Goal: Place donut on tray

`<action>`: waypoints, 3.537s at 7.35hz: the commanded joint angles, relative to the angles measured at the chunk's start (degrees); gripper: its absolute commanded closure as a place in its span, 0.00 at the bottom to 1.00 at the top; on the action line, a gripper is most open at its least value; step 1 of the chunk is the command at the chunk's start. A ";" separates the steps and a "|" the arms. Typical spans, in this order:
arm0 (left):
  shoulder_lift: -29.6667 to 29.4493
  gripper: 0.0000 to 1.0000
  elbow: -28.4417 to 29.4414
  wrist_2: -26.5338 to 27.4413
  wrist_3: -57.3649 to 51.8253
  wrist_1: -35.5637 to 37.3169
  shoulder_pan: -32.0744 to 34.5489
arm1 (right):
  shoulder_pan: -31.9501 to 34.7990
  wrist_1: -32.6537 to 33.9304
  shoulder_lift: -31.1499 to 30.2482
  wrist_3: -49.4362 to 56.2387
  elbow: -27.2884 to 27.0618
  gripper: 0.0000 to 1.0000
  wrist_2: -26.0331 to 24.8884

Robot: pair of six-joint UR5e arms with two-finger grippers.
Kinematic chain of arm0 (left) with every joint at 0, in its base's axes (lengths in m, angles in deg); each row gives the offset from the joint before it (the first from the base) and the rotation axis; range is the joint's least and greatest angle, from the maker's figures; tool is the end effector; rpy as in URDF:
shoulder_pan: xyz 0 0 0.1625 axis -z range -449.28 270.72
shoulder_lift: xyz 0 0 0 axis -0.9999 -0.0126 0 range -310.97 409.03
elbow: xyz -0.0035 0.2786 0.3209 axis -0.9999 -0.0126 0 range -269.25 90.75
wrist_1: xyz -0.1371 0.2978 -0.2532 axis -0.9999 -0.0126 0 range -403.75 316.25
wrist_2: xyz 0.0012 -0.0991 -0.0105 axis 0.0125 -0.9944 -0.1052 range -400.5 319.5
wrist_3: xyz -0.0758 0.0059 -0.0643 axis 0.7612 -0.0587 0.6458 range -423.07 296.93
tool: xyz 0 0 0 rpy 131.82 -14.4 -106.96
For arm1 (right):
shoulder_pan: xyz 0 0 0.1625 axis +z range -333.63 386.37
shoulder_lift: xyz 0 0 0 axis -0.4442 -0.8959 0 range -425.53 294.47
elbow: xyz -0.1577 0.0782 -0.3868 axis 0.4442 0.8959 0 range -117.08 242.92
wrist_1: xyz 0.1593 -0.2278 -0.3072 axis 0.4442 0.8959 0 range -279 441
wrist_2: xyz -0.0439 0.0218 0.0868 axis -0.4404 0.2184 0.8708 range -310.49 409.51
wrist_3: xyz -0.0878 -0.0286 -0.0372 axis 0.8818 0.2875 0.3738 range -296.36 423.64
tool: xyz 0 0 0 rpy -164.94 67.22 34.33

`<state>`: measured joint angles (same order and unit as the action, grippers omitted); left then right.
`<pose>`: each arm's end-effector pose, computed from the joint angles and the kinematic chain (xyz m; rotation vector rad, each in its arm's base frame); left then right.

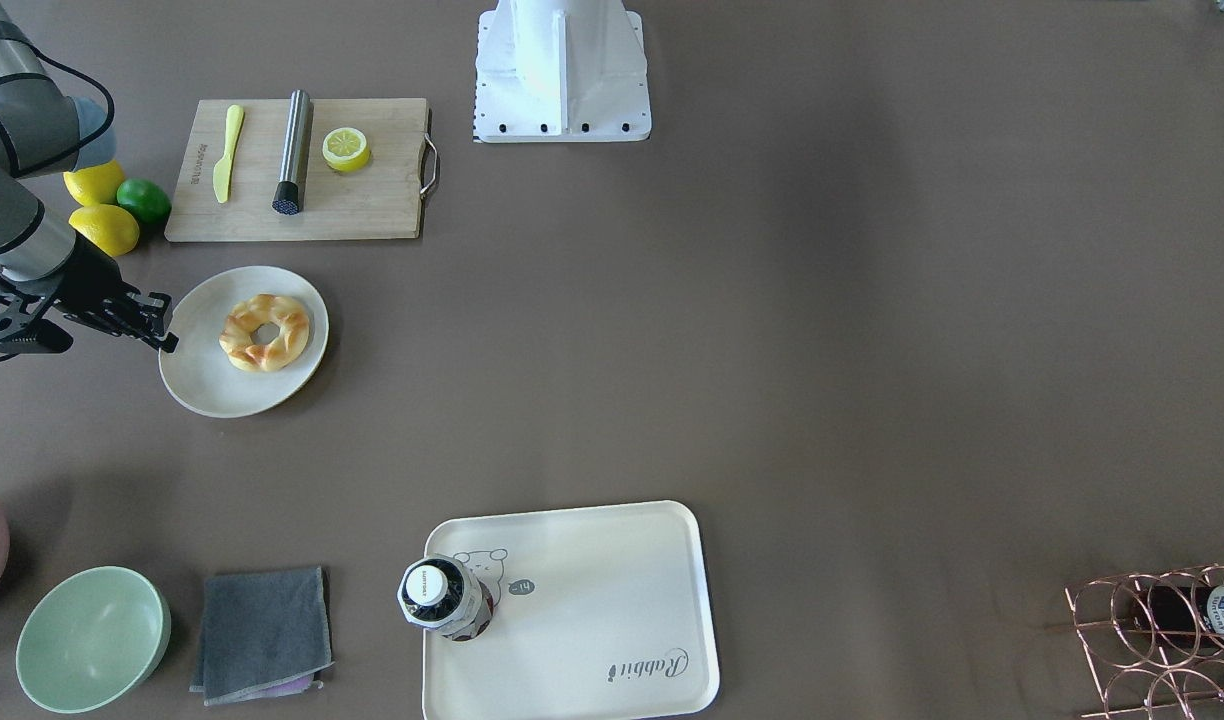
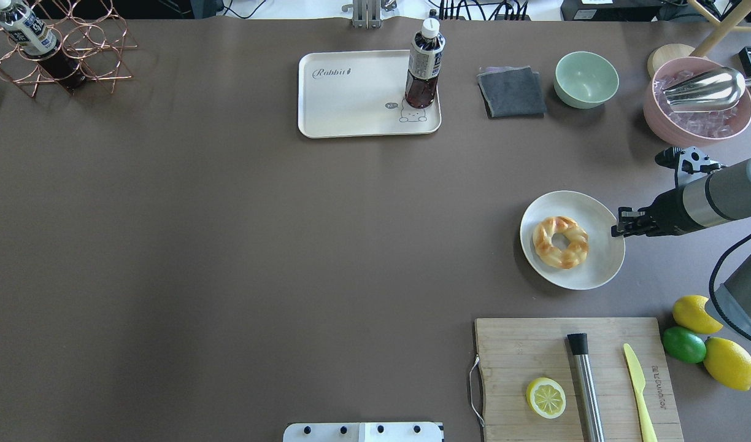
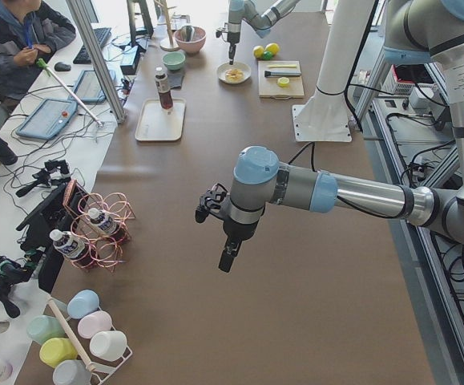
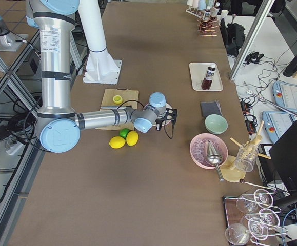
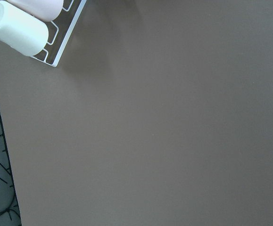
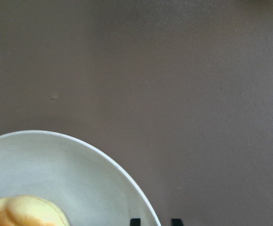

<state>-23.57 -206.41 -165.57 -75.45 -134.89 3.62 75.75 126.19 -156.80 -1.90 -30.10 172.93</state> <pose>-0.0949 -0.3683 0.5627 0.2645 0.5813 0.2181 -0.2735 -0.4394 0.5601 0.0337 -0.9600 0.1641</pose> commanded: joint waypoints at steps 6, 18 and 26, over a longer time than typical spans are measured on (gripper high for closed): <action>-7.26 0.04 0.18 -11.30 13.57 -0.26 -6.37 | 0.03 3.04 14.50 -16.19 -10.34 1.00 3.58; -46.05 0.08 2.36 -4.48 80.90 -8.66 -48.34 | -8.42 49.47 42.40 -16.11 -16.66 1.00 -4.95; -45.26 0.24 5.46 -5.18 86.83 -19.42 -48.16 | -10.35 49.12 40.56 -16.99 -21.50 1.00 -4.77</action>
<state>-69.19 -200.54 -170.73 11.40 -154.28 -44.59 65.44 175.30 -116.27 -18.85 -51.50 167.99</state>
